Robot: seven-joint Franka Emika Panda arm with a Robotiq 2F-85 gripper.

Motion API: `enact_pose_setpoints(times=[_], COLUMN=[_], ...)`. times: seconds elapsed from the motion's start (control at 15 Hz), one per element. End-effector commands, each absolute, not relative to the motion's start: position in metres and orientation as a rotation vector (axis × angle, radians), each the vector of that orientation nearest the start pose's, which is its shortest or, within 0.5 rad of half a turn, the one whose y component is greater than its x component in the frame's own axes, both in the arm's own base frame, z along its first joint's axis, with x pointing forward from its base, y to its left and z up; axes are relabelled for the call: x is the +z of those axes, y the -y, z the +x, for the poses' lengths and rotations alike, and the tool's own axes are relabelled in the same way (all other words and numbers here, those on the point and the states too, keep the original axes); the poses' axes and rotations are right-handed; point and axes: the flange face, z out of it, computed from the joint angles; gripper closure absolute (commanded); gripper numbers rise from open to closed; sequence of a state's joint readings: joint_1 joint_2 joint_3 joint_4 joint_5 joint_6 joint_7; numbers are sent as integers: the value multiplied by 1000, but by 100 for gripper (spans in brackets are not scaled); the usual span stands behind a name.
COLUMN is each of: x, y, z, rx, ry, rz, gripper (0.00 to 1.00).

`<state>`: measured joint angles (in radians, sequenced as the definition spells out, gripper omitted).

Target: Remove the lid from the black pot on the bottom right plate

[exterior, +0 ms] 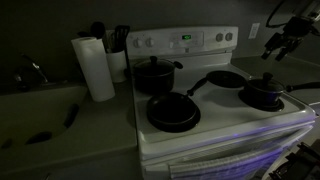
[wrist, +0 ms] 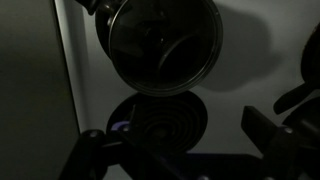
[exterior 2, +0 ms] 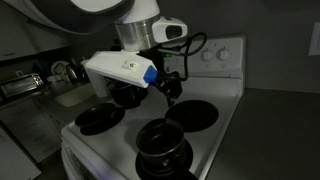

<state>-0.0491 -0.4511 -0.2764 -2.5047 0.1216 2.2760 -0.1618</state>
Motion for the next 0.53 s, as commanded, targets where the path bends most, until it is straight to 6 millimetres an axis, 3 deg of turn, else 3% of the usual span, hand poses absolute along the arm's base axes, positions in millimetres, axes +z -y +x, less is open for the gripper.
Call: enact_pose_setpoints(times=[0.0, 0.13, 0.47], x=[446, 439, 416], y=[141, 142, 135], z=[427, 434, 451], rx=[-323, -252, -161], ry=[-491, -631, -699], rz=[-2950, -2979, -2950], gripper=[0, 0, 0])
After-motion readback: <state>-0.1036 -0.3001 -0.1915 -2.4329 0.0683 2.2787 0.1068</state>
